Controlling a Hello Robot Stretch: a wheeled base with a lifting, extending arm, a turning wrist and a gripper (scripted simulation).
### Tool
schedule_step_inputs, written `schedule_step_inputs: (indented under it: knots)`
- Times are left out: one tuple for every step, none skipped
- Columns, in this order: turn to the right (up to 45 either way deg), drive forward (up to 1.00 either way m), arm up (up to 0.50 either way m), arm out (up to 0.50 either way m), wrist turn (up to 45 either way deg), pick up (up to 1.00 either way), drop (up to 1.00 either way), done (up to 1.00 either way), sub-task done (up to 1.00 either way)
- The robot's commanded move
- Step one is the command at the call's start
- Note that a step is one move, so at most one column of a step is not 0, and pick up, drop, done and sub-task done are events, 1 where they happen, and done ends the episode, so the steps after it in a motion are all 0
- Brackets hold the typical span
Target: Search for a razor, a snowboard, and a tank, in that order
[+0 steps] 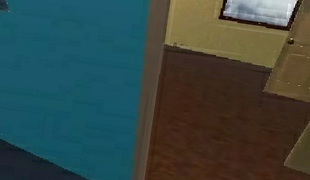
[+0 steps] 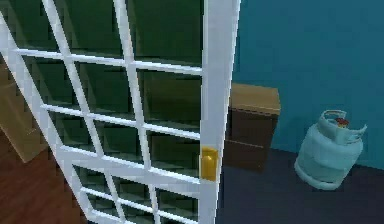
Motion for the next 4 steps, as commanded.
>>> schedule_step_inputs:
  knots:
    - [27.0,0.00,0.00,0.00,0.0,0.00,0.00,0.00,0.00]
    - [0.0,1.00,0.00,0.00,0.0,0.00,0.00,0.00,0.00]
    - [9.0,0.00,0.00,0.00,0.0,0.00,0.00,0.00,0.00]
    - [0.0,0.20,0.00,0.00,0.0,0.00,0.00,0.00,0.00]
